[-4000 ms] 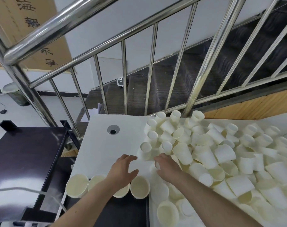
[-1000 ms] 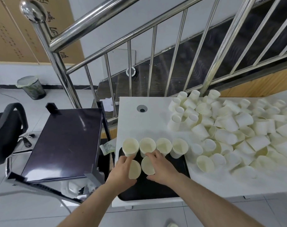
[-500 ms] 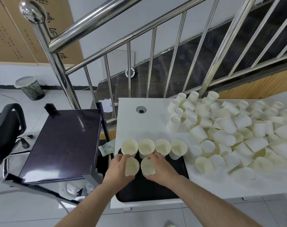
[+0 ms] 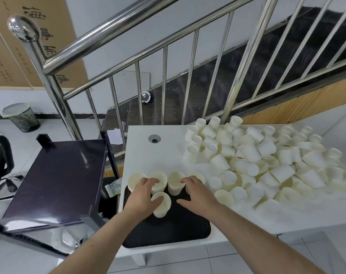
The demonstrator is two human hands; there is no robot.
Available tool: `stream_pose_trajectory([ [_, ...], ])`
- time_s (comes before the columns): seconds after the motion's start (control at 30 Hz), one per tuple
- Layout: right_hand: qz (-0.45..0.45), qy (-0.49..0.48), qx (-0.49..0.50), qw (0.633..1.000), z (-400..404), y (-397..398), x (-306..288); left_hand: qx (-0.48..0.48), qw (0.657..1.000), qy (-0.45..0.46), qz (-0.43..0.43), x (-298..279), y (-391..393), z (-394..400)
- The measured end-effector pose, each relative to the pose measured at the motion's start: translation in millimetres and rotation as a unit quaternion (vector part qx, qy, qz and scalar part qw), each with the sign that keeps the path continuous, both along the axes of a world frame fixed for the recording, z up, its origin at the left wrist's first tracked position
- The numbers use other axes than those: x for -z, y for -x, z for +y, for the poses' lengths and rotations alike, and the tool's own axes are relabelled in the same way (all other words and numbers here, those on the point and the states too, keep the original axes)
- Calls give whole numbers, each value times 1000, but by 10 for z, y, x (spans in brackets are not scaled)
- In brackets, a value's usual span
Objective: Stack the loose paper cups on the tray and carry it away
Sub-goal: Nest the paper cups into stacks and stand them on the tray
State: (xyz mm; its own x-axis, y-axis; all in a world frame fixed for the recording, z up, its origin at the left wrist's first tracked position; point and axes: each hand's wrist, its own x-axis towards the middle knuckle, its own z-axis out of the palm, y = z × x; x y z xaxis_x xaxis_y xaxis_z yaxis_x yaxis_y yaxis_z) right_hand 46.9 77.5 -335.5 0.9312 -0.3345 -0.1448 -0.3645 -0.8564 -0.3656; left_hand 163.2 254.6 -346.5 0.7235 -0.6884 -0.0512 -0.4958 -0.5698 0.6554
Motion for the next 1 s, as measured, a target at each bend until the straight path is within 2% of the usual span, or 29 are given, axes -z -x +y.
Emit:
stream_pose_trajectory([
  [0.27,-2,8,19,1000,-797,483,-120,36,999,-3,-14,-89,357,-757],
  [0.5,41,24,9,999,-1418,684,-100,8,1000,1,-9,-113,676,-1255],
  [0.67,63,25,-11,998,-1566,573,-34,-6,1000,3,-1,-92,796,-1402],
  [1.0,144,54,-18,988,-1451,99,163,-17,1000,0,26,-16,536,-1507],
])
